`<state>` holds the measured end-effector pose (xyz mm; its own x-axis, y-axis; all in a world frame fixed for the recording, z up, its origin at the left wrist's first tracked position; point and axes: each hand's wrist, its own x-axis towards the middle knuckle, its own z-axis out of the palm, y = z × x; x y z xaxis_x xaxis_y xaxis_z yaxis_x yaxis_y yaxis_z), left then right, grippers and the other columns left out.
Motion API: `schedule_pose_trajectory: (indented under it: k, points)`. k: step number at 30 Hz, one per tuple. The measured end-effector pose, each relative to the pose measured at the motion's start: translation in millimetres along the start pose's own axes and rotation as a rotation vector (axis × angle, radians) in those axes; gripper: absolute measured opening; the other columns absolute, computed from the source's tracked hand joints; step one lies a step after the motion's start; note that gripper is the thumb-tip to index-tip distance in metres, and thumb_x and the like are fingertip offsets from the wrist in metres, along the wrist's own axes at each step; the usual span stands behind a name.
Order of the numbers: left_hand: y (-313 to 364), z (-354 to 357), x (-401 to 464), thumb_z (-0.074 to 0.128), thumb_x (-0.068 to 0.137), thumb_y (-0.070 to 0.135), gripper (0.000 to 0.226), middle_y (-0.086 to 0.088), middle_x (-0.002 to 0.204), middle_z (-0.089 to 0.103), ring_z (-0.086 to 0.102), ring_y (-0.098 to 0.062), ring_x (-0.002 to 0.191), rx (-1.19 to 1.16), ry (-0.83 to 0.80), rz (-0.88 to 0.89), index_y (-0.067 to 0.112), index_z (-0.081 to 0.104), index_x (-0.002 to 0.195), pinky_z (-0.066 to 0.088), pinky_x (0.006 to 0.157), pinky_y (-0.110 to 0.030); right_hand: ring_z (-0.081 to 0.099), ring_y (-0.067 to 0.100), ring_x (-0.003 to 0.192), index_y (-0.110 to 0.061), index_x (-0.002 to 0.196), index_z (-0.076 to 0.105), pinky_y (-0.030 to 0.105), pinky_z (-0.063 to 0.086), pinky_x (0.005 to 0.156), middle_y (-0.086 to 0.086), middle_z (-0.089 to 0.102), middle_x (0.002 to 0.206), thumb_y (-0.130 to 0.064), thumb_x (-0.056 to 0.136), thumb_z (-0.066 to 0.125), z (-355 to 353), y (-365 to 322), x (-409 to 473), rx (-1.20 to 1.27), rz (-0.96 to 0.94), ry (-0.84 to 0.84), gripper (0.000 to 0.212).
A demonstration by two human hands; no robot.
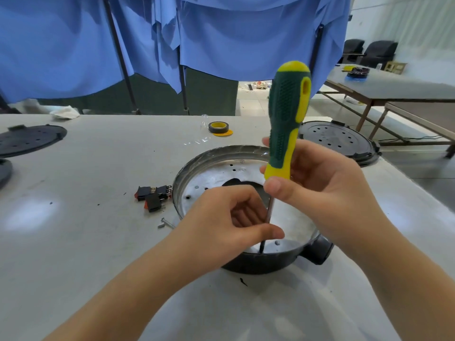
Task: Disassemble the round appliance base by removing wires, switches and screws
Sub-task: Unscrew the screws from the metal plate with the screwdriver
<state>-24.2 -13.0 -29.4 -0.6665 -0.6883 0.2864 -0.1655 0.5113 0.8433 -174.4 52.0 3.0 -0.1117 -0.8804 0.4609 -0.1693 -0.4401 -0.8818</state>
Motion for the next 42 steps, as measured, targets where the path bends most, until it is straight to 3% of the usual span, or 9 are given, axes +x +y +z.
schedule_pose_trajectory:
  k: [4, 7, 12, 20, 25, 31, 36, 40, 42]
  points:
    - [1, -5, -1, 0.069, 0.085, 0.011, 0.012, 0.004, 0.085, 0.076, 0.072, -0.006, 0.077, -0.052, -0.134, 0.014, 0.016, 0.071, 0.095, 0.057, 0.074, -0.02, 0.07, 0.017, 0.093, -0.01, 0.113, 0.057, 0.021, 0.054, 0.077, 0.004, 0.073, 0.104, -0.011, 0.087, 0.057, -6, 1, 0, 0.074, 0.045, -0.083, 0.026]
    - [3, -6, -1, 0.073, 0.081, 0.007, 0.007, 0.0, 0.079, 0.076, 0.073, -0.012, 0.072, -0.086, -0.105, -0.023, 0.012, 0.072, 0.085, 0.058, 0.073, -0.027, 0.066, 0.015, 0.105, -0.017, 0.12, 0.058, 0.021, 0.052, 0.085, -0.002, 0.071, 0.112, -0.013, 0.089, 0.052, -6, 0, 0, 0.054, 0.067, -0.125, 0.031]
    - [2, 0, 1, 0.086, 0.066, 0.02, 0.021, -0.005, 0.064, 0.068, 0.064, -0.017, 0.057, -0.032, 0.022, 0.0, 0.013, 0.066, 0.067, 0.056, 0.061, -0.034, 0.068, 0.015, 0.089, -0.024, 0.104, 0.065, 0.02, 0.055, 0.074, 0.006, 0.071, 0.098, -0.021, 0.069, 0.073, -1, 2, 1, -0.015, 0.007, -0.004, 0.036]
    - [0, -4, 0, 0.074, 0.08, 0.012, 0.005, 0.004, 0.078, 0.075, 0.072, -0.008, 0.071, -0.064, -0.103, -0.006, 0.016, 0.072, 0.082, 0.057, 0.071, -0.022, 0.066, 0.014, 0.103, -0.016, 0.118, 0.059, 0.02, 0.052, 0.084, 0.0, 0.072, 0.108, -0.012, 0.088, 0.052, -6, -1, 0, 0.055, 0.07, -0.136, 0.031]
    - [2, 2, 2, 0.085, 0.066, 0.024, 0.023, 0.0, 0.063, 0.067, 0.061, -0.01, 0.056, -0.009, 0.018, 0.024, 0.011, 0.067, 0.068, 0.054, 0.059, -0.028, 0.067, 0.009, 0.083, -0.024, 0.107, 0.065, 0.016, 0.053, 0.073, 0.005, 0.069, 0.087, -0.02, 0.072, 0.07, 2, 1, -1, -0.043, 0.022, -0.026, 0.036]
    - [2, -5, 1, 0.076, 0.079, 0.009, 0.005, 0.0, 0.076, 0.076, 0.072, -0.009, 0.069, -0.072, -0.086, 0.005, 0.01, 0.073, 0.083, 0.058, 0.07, -0.024, 0.067, 0.013, 0.103, -0.023, 0.123, 0.053, 0.018, 0.052, 0.081, -0.004, 0.07, 0.114, -0.014, 0.087, 0.053, -5, -1, 0, 0.062, 0.068, -0.147, 0.037]
    - [1, 0, 3, 0.085, 0.067, 0.02, 0.019, -0.003, 0.066, 0.069, 0.066, -0.017, 0.058, -0.043, -0.003, -0.002, 0.012, 0.068, 0.07, 0.055, 0.06, -0.029, 0.066, 0.014, 0.086, -0.025, 0.116, 0.06, 0.02, 0.054, 0.075, -0.006, 0.07, 0.089, -0.022, 0.079, 0.066, -3, 2, 0, -0.037, 0.014, -0.034, 0.038]
    - [1, -4, 2, 0.069, 0.081, 0.028, 0.005, 0.009, 0.079, 0.072, 0.067, -0.005, 0.073, -0.016, -0.082, 0.023, 0.025, 0.072, 0.083, 0.055, 0.068, -0.026, 0.071, 0.013, 0.077, -0.017, 0.118, 0.057, 0.02, 0.055, 0.071, -0.001, 0.072, 0.092, -0.014, 0.079, 0.058, -3, 1, 0, 0.055, 0.021, -0.041, 0.04]
    - [1, -8, 4, 0.055, 0.084, 0.025, 0.018, 0.01, 0.086, 0.072, 0.066, -0.007, 0.08, -0.03, -0.124, -0.01, 0.03, 0.071, 0.088, 0.053, 0.072, -0.025, 0.072, 0.016, 0.083, -0.017, 0.12, 0.055, 0.021, 0.056, 0.072, 0.0, 0.073, 0.1, -0.013, 0.081, 0.055, -3, 1, 0, 0.086, 0.029, -0.062, 0.04]
